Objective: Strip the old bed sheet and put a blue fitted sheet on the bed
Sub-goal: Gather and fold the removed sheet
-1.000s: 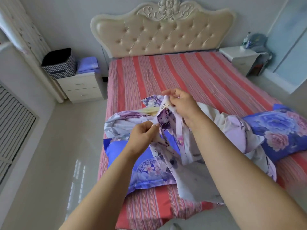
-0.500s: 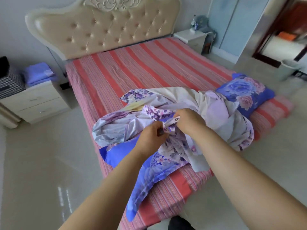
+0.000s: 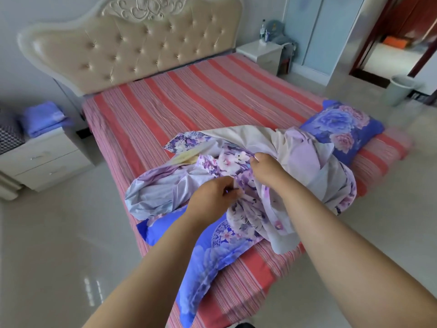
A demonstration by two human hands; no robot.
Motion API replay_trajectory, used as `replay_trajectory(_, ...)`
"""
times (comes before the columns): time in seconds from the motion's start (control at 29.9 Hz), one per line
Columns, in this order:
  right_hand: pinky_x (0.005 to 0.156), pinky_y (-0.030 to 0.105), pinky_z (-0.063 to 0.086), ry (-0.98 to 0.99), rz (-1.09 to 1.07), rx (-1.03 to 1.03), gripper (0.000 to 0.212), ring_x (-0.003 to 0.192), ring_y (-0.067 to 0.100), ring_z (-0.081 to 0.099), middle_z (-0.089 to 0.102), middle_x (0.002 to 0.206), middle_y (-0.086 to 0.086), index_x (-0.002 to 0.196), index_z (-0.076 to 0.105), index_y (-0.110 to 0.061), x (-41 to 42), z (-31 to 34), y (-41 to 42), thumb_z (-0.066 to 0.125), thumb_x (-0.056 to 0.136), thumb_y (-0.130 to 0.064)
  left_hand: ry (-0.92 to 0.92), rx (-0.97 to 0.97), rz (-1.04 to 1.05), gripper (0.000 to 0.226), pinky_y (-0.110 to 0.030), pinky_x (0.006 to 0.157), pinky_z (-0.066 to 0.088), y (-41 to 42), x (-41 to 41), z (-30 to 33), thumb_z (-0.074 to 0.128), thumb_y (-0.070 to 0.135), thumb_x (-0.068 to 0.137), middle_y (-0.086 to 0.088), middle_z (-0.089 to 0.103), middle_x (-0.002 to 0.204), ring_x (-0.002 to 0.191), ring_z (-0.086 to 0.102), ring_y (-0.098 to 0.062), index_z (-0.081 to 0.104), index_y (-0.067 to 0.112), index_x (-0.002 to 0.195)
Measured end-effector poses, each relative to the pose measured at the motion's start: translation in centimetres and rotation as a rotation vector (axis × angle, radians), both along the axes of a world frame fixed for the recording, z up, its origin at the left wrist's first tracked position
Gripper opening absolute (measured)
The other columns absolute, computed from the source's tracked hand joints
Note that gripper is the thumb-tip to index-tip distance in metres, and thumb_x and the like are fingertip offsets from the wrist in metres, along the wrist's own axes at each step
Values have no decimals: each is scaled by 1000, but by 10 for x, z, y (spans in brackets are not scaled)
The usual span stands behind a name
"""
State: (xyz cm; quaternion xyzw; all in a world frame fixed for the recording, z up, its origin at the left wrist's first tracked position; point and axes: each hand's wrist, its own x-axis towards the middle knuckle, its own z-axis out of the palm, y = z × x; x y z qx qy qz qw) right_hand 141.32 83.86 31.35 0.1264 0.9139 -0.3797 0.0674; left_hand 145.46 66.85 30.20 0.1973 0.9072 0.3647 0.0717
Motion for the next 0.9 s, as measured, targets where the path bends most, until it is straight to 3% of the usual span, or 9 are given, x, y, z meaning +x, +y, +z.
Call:
replay_trajectory(0.1,57,28,28,-104,94,-144,36,59,13,39,42,62,-2,60,40,-19,-1,-5,-2,49,94,-26,101,-23,25,15,-28,62,40,5,-7,-2,64,31,88,10,59,74,71,51,-11,61,28,74)
replay_trajectory(0.2,71,33,34,-145,144,-301,35,70,16,49,53,72,3,78,58,-2,1,-15,-8,63,76,-37,-47,177,237,25,-32,60,46,6,-13,-10,64,27,89,6,64,77,67,59,-17,46,28,73)
replay_trajectory(0.27,69,32,32,-125,138,-296,35,72,15,46,50,75,5,84,58,-5,7,-22,-12,60,85,-40,-115,243,293,28,-34,55,48,5,-18,-15,62,30,91,-1,68,78,59,59,-20,42,24,72)
replay_trajectory(0.47,68,28,40,12,44,-144,26,71,13,52,56,75,-2,82,59,-14,27,-39,-23,47,98,-32,-226,350,170,14,-25,45,44,-11,-32,-23,53,17,95,7,54,81,56,53,-13,54,25,106)
replay_trajectory(0.53,80,31,47,13,47,-157,19,86,16,62,67,89,2,93,64,-17,30,-39,-36,53,95,-32,-203,277,45,16,-22,42,44,-24,-37,-23,49,14,96,6,55,79,53,52,-10,61,24,100)
replay_trajectory(0.6,74,26,46,-29,75,-220,11,78,8,60,66,81,-8,84,63,-25,37,-36,-57,65,87,-35,-183,194,-34,14,-22,42,43,-38,-42,-21,51,16,95,5,58,78,57,56,-14,64,17,89)
replay_trajectory(0.7,56,24,36,-1,-17,-24,31,62,10,47,49,59,-8,62,47,-30,41,-36,-90,68,84,-30,-105,30,-173,14,-26,55,43,-63,-53,-17,54,23,94,-1,63,82,62,57,-13,61,12,89)
replay_trajectory(0.8,63,34,40,83,-90,158,13,73,21,52,51,72,-5,74,58,-22,44,-34,-115,63,86,-25,20,-88,-366,12,-31,74,44,-85,-66,-19,54,28,93,1,55,94,86,54,-20,59,17,95)
replay_trajectory(0.9,67,36,44,87,-104,93,14,73,24,56,58,74,3,79,63,-13,52,-33,-127,65,85,-25,109,-7,-524,17,-30,85,38,-102,-73,-25,52,38,90,7,49,90,92,46,-20,58,22,86)
